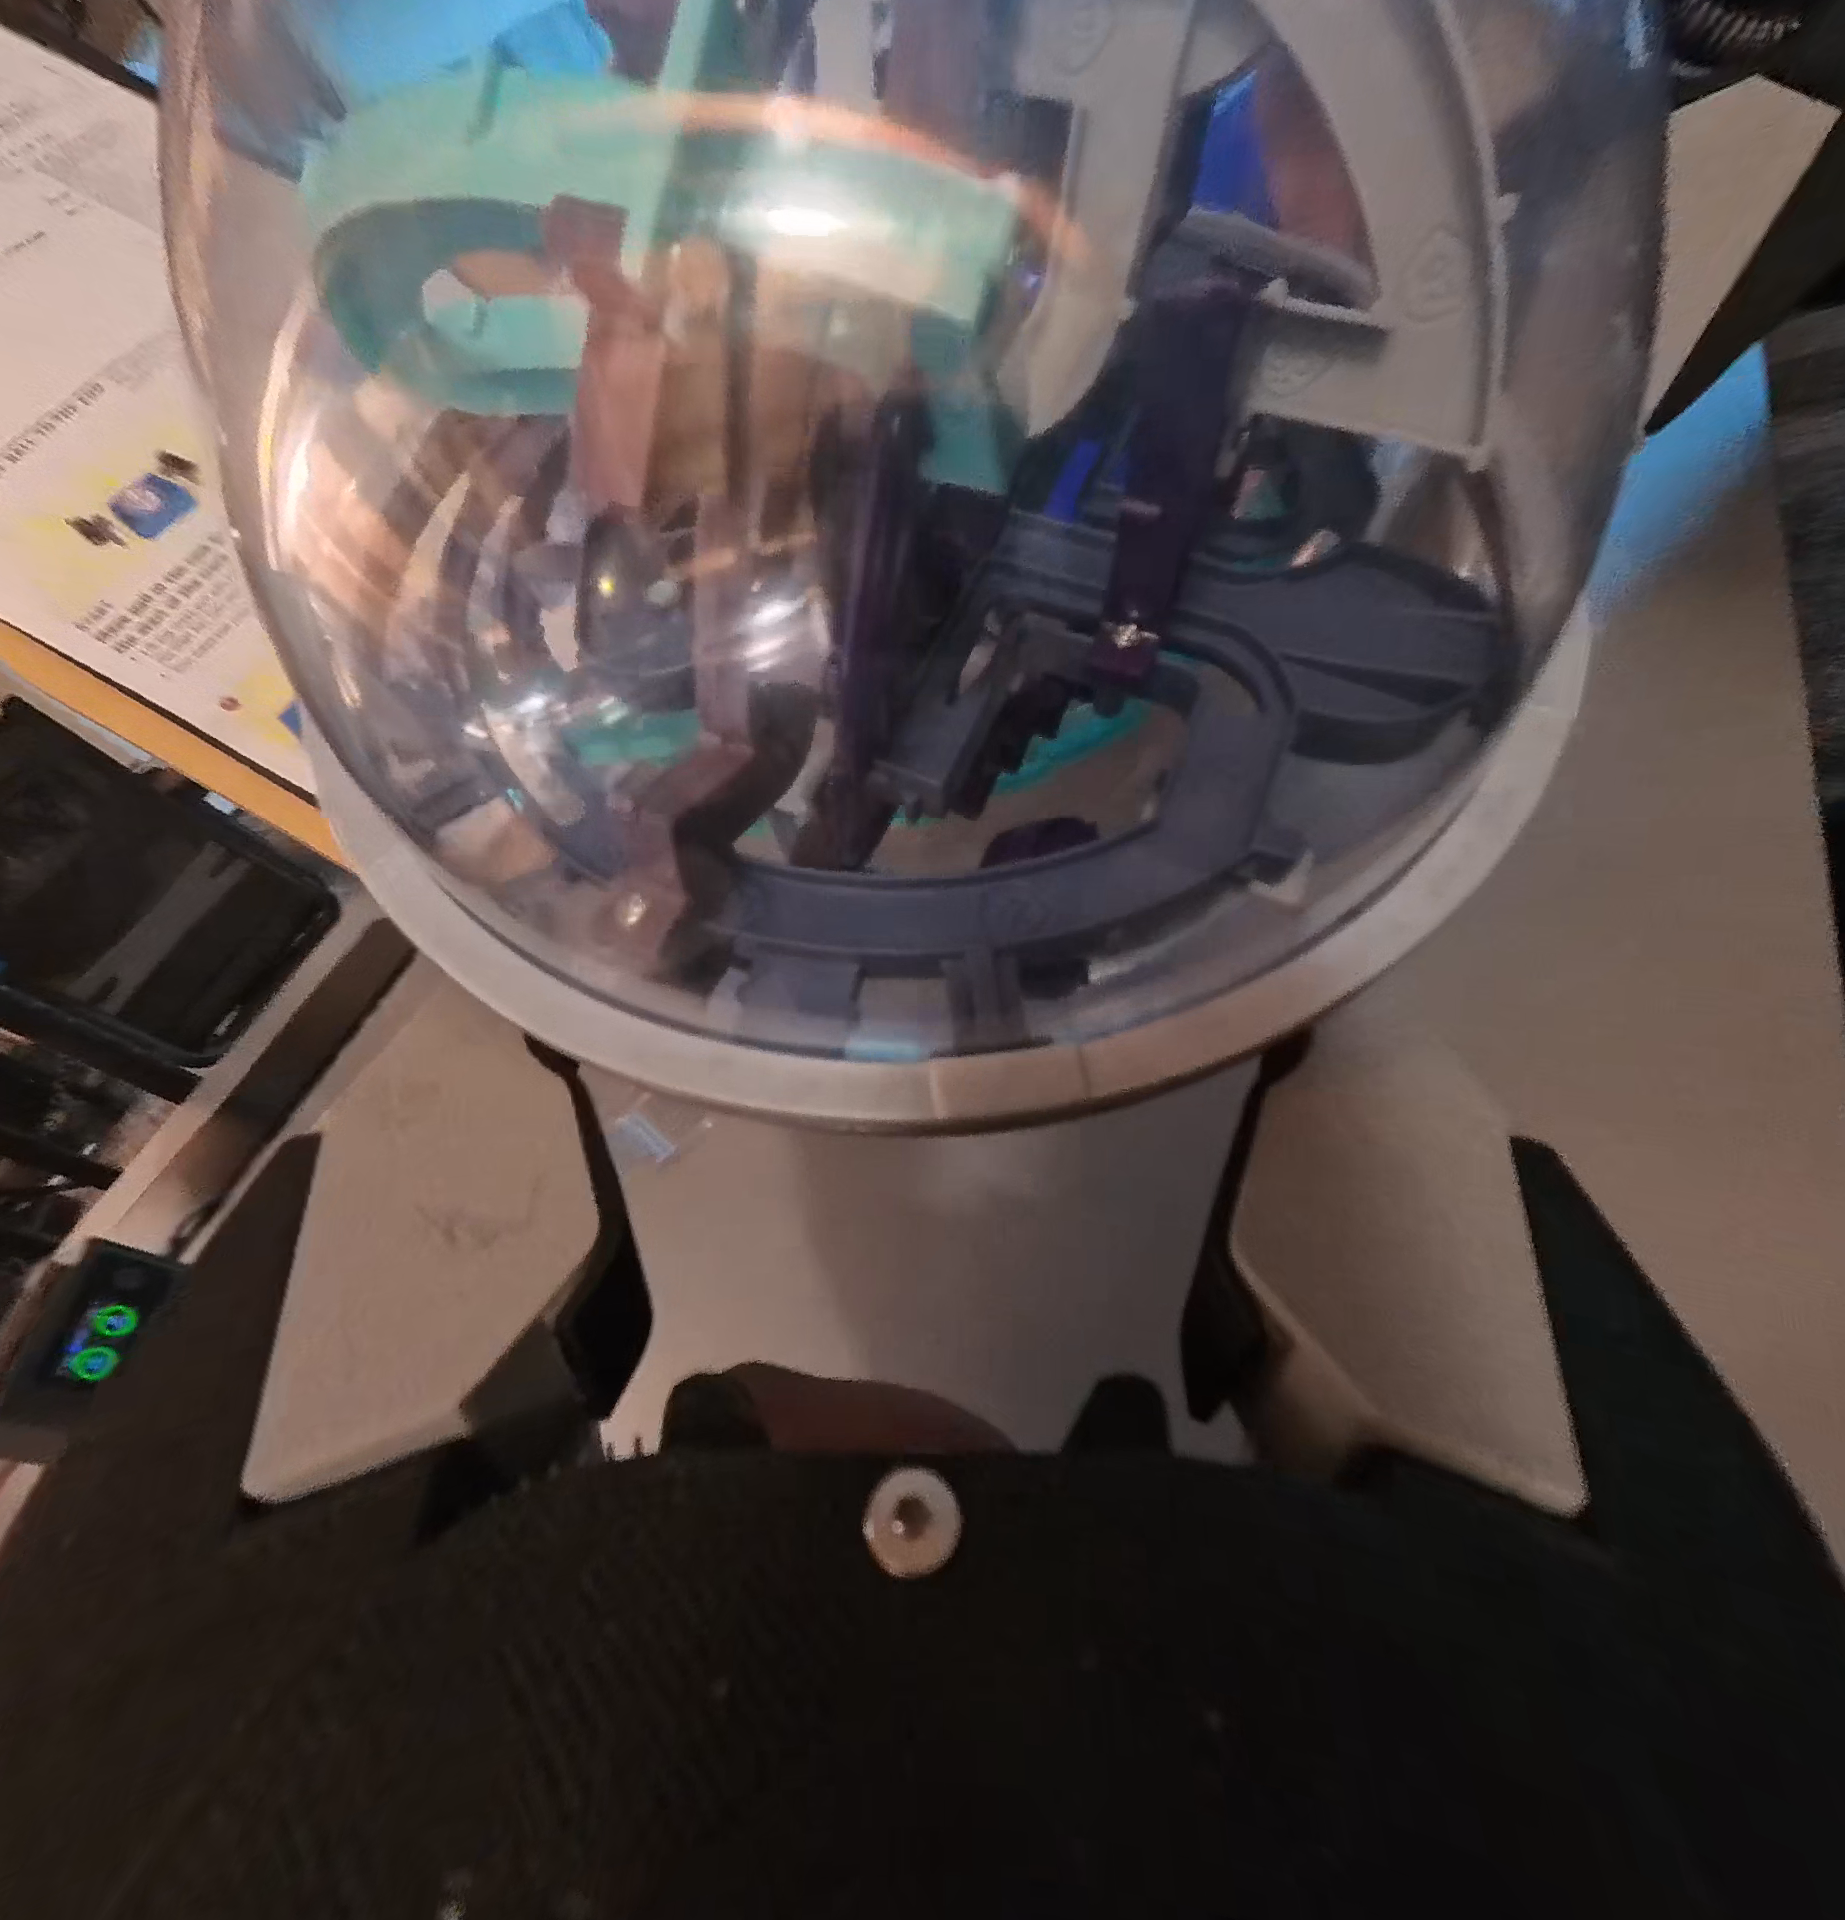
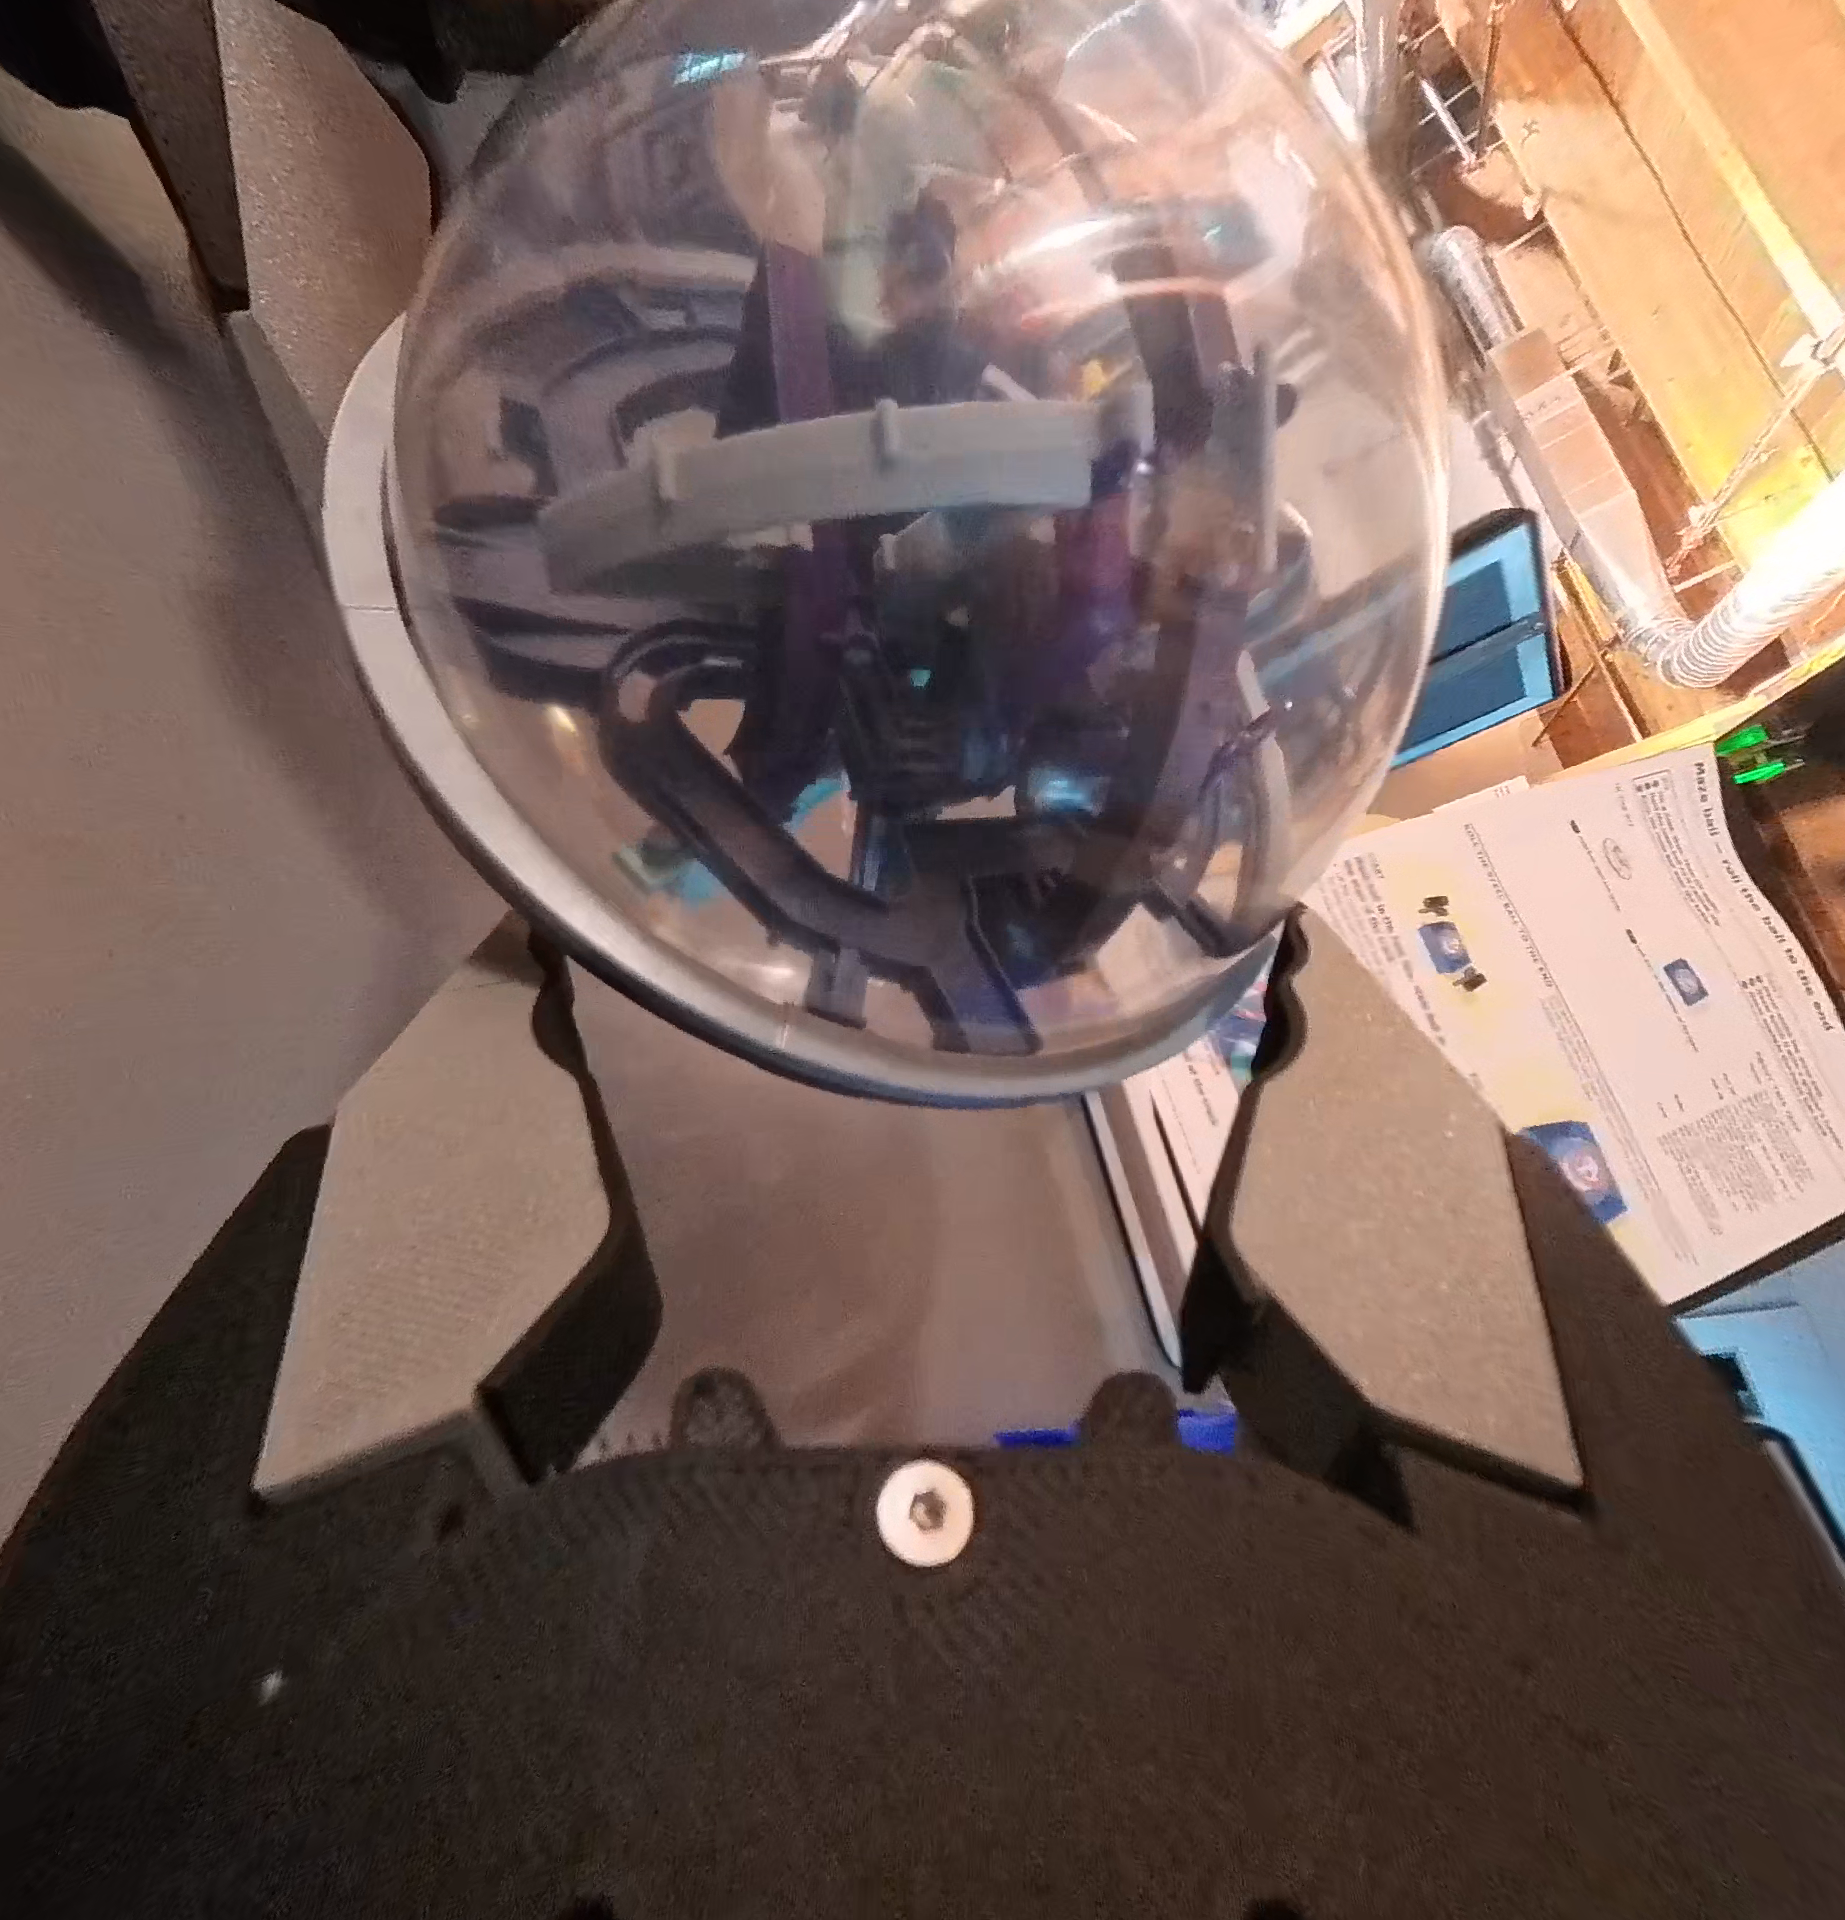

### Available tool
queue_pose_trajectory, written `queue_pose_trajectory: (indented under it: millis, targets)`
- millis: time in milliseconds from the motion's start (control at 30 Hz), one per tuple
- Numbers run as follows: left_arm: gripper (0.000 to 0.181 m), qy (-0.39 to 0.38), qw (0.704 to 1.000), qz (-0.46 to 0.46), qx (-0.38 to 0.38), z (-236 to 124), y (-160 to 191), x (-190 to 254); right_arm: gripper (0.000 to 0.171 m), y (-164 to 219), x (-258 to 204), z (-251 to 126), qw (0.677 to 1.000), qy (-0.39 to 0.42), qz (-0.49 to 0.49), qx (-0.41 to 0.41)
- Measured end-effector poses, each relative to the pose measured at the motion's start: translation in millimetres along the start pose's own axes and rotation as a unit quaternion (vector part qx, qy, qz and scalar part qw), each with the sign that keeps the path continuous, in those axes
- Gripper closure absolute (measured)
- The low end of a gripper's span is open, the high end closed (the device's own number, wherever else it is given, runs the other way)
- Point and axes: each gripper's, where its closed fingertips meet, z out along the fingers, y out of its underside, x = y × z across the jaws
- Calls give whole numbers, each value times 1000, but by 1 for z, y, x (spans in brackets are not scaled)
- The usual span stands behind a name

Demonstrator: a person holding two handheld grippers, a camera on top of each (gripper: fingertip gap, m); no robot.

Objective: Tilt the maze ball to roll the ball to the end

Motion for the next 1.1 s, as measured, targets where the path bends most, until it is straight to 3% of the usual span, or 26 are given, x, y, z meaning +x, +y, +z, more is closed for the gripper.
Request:
queue_pose_trajectory:
  millis: [33,200,367,433,567,667,800,933,1100]
  targets:
    - [49,-7,1000,8,3,0,-4,-4,42,-1,4,0,1000,6,-1,0]
    - [44,-41,996,77,17,-7,-42,-28,42,-23,37,-10,996,75,-38,23]
    - [46,-93,978,183,48,-51,-122,-26,43,-86,69,-65,978,167,-109,68]
    - [46,-72,983,168,33,-45,-111,-20,43,-77,60,-62,981,153,-83,80]
    - [46,-59,990,124,13,-6,-38,-16,43,-20,26,-24,988,131,-78,-4]
    - [46,-81,986,138,44,-17,-54,-6,41,-31,24,-34,987,140,-77,25]
    - [46,-101,981,162,25,-17,-68,-15,41,-34,38,-40,983,158,-86,23]
    - [45,-111,976,180,51,-35,-99,-11,39,-62,46,-58,980,174,-76,60]
    - [44,-81,988,128,26,-5,-41,-13,38,-20,22,-22,988,141,-55,14]
